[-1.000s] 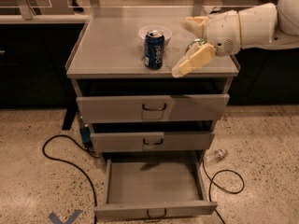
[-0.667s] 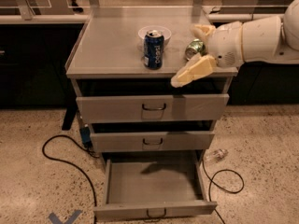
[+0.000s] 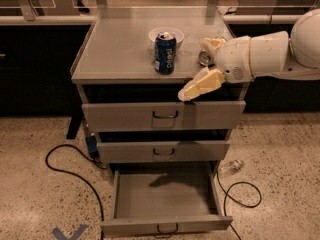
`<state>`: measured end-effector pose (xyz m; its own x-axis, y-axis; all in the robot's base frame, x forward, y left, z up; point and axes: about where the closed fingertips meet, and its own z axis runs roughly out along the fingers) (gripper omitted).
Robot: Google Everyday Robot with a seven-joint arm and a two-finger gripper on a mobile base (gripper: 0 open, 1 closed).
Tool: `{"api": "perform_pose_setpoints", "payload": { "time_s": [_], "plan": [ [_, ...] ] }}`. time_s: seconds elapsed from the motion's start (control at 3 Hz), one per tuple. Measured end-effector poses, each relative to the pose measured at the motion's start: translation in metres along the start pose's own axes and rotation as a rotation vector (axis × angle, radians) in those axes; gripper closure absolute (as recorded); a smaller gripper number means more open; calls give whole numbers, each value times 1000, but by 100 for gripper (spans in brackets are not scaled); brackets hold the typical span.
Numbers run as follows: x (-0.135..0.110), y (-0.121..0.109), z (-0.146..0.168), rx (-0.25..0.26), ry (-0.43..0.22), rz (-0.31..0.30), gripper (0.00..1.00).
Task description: Place pepsi can into bottom drawer
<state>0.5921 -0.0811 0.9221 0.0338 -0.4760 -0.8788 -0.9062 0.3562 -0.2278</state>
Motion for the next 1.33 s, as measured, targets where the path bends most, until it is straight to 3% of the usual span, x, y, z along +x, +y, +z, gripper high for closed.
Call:
{"api": "perform_pose_setpoints", "payload": {
  "time_s": [0.33,0.67,1.33],
  "plan": [
    [-3,-14,30,20,-40,6,0],
    [-30,-50,87,70,-112,3,0],
    [-30,-55,96,82,-119,7,0]
  ]
}}
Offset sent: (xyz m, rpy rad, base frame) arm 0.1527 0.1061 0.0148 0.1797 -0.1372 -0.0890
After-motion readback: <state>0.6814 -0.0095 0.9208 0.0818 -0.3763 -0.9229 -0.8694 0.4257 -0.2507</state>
